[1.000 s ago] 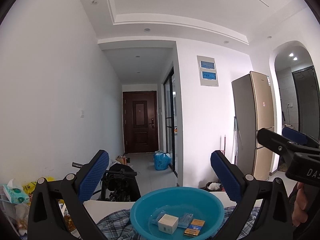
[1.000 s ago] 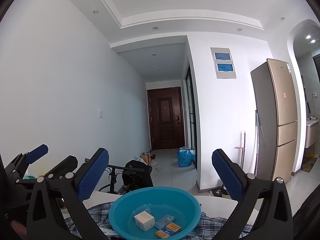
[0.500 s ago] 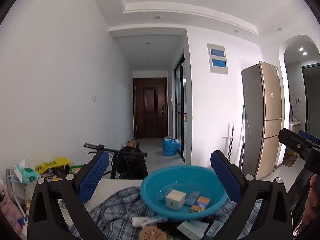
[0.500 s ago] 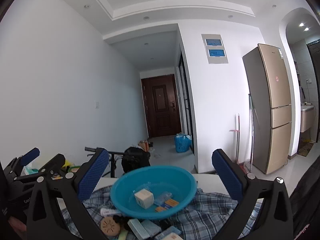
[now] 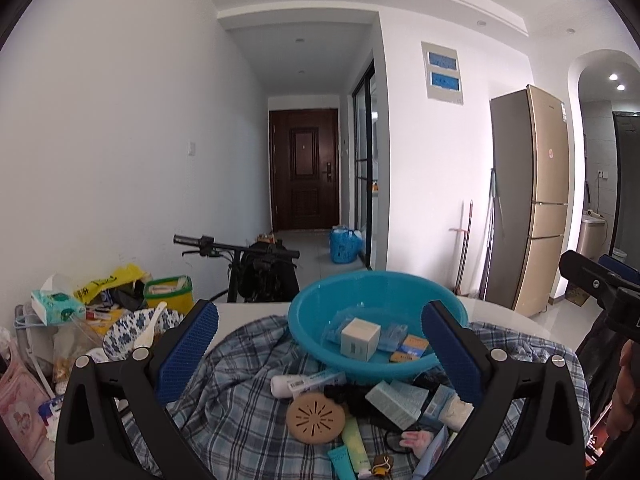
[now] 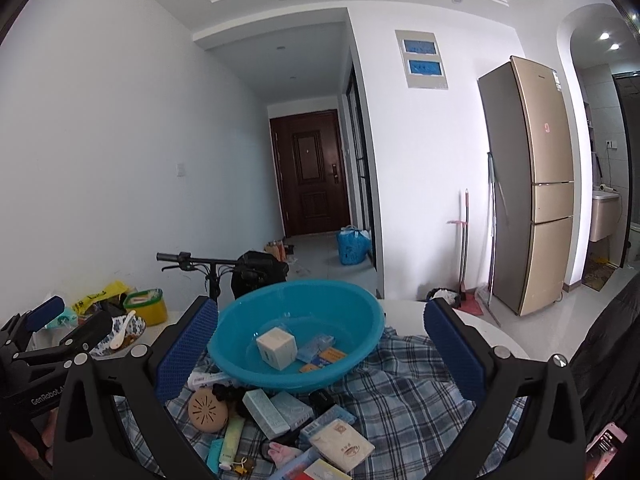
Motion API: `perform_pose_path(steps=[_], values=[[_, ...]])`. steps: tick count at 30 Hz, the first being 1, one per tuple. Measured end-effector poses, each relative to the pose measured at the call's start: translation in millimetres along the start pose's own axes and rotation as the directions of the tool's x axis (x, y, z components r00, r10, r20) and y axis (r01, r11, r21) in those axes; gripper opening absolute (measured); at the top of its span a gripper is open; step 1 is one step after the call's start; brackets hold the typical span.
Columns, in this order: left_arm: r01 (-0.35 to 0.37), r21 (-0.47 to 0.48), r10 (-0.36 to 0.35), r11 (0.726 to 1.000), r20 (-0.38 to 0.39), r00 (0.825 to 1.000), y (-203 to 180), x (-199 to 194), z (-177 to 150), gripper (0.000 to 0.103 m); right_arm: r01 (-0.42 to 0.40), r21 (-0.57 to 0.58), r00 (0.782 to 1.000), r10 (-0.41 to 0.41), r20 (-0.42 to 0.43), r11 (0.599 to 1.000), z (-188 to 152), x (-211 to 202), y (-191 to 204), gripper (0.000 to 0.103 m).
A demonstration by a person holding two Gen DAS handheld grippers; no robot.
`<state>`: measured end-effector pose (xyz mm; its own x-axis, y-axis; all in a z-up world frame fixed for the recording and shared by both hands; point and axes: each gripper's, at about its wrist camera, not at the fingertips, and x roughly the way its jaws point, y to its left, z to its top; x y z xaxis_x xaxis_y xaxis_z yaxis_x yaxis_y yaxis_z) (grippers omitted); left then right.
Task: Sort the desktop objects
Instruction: 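Move both open tools down over the pile of items on the checked cloth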
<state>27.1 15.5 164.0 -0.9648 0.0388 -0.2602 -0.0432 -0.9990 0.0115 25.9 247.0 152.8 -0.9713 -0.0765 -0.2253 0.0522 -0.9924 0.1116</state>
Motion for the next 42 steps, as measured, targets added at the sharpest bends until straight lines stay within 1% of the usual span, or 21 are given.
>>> perform_pose_path(steps=[4,7,11,16,21,28,31,33,34,39,42], values=[[-0.002,-0.007,0.001,1.0,-0.067,0.998,1,12,-15,0.103,0.007,-0.006,0.999,-0.008,-0.035,1.0,-10,5,0,0.103],[0.001,-0.004,-0.001,1.0,-0.131,0.991,1,23,-29,0.103,0.007,0.0,0.997,-0.007,-0.073,1.0,-20,11,-1,0.103],[0.003,0.001,-0.003,1.0,-0.182,0.983,-1,30,-43,0.103,0.008,0.006,0.992,-0.007,-0.123,1.0,-32,19,-4,0.103],[-0.015,0.004,0.016,1.0,-0.233,0.972,4,40,-59,0.103,0.013,0.013,0.984,-0.01,-0.177,1.0,-45,25,-7,0.103],[0.001,-0.025,-0.009,1.0,-0.31,0.951,9,48,-77,0.103,0.019,0.009,0.971,-0.016,-0.239,1.0,-62,34,-8,0.103],[-0.01,-0.014,0.003,1.0,-0.398,0.918,8,55,-106,0.103,0.013,0.019,0.945,-0.007,-0.328,1.0,-89,47,-6,0.103],[0.003,-0.024,-0.013,1.0,-0.438,0.899,9,59,-117,0.103,0.013,0.023,0.933,-0.004,-0.361,1.0,-100,53,-5,0.103],[-0.004,-0.016,-0.004,1.0,-0.467,0.884,10,63,-124,0.103,0.016,0.027,0.926,-0.005,-0.377,0.999,-107,55,-5,0.103],[-0.009,-0.018,0.0,1.0,-0.475,0.88,11,65,-127,0.103,0.018,0.03,0.922,-0.005,-0.387,0.999,-110,57,-5,0.103],[0.014,-0.065,-0.046,0.998,-0.524,0.851,13,68,-142,0.103,0.025,0.034,0.902,-0.008,-0.431,0.999,-125,63,-7,0.103],[0.025,-0.056,-0.052,0.998,-0.556,0.83,10,70,-153,0.103,0.017,0.024,0.887,-0.004,-0.462,1.0,-133,67,-6,0.103]])
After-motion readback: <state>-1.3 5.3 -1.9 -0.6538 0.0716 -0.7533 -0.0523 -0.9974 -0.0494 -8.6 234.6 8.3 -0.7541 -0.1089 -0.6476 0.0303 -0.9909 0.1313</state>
